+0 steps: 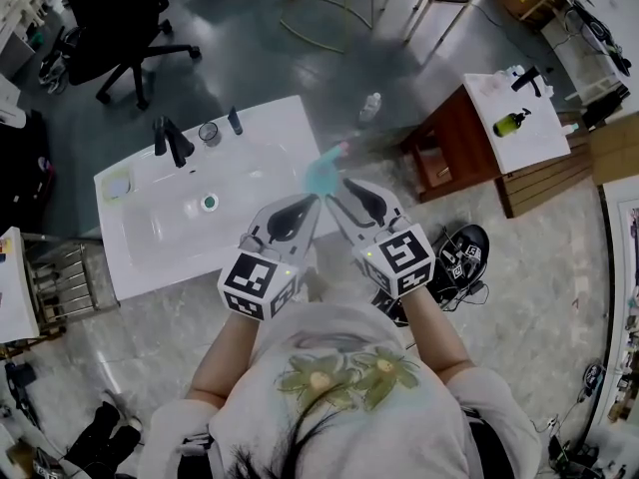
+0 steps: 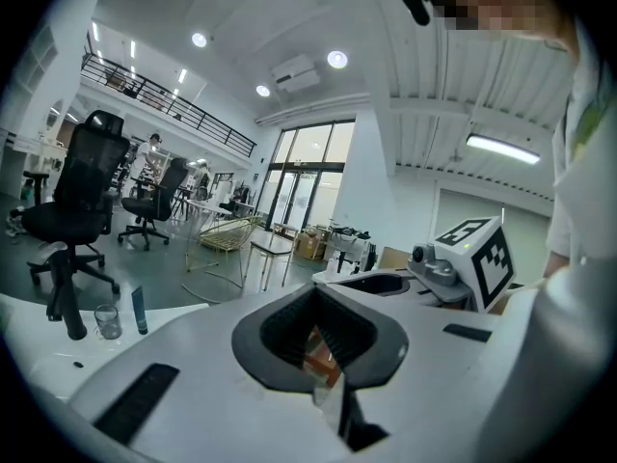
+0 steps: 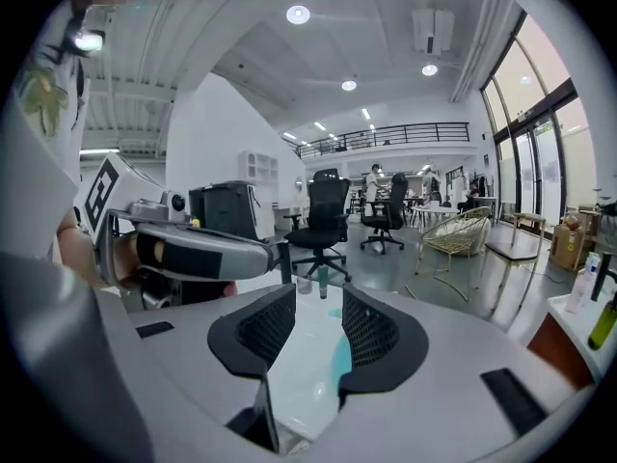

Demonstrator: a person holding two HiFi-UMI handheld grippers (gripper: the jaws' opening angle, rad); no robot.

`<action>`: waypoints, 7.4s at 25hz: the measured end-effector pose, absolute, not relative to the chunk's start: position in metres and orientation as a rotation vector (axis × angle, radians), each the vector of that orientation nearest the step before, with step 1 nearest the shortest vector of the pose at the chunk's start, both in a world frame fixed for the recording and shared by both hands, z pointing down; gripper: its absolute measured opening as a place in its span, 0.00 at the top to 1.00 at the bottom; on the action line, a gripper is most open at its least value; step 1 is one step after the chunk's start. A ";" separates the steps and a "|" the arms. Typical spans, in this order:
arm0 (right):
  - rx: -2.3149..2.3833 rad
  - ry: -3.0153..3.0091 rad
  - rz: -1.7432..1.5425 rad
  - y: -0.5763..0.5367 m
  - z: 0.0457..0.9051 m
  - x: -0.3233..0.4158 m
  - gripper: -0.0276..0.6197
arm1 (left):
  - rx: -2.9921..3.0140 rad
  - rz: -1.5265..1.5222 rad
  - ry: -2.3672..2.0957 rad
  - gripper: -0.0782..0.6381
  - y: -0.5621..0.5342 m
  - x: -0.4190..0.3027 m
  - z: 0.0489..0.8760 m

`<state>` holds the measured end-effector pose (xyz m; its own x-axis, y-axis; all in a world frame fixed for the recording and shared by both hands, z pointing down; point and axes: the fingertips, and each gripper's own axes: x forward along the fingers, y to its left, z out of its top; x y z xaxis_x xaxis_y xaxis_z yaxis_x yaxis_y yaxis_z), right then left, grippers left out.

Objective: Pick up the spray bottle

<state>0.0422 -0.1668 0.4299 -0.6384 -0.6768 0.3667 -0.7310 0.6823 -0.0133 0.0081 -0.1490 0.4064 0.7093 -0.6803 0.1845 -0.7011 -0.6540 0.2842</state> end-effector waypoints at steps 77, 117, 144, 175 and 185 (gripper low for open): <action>0.399 -2.335 0.045 -0.244 0.510 0.043 0.64 | 2.475 0.137 -1.188 0.88 -0.246 -0.012 0.436; 0.497 -2.345 0.085 -0.224 0.502 0.034 0.85 | 2.488 0.158 -1.167 0.88 -0.221 -0.026 0.429; 0.703 -2.331 0.125 -0.224 0.482 0.023 0.85 | 2.483 0.142 -1.168 0.88 -0.200 -0.051 0.423; 0.784 -2.460 -0.020 -0.181 0.391 0.008 0.85 | 2.504 0.132 -1.172 0.88 -0.169 -0.047 0.412; 0.794 -2.485 -0.032 -0.171 0.380 0.006 0.85 | 2.503 0.128 -1.177 0.88 -0.160 -0.049 0.411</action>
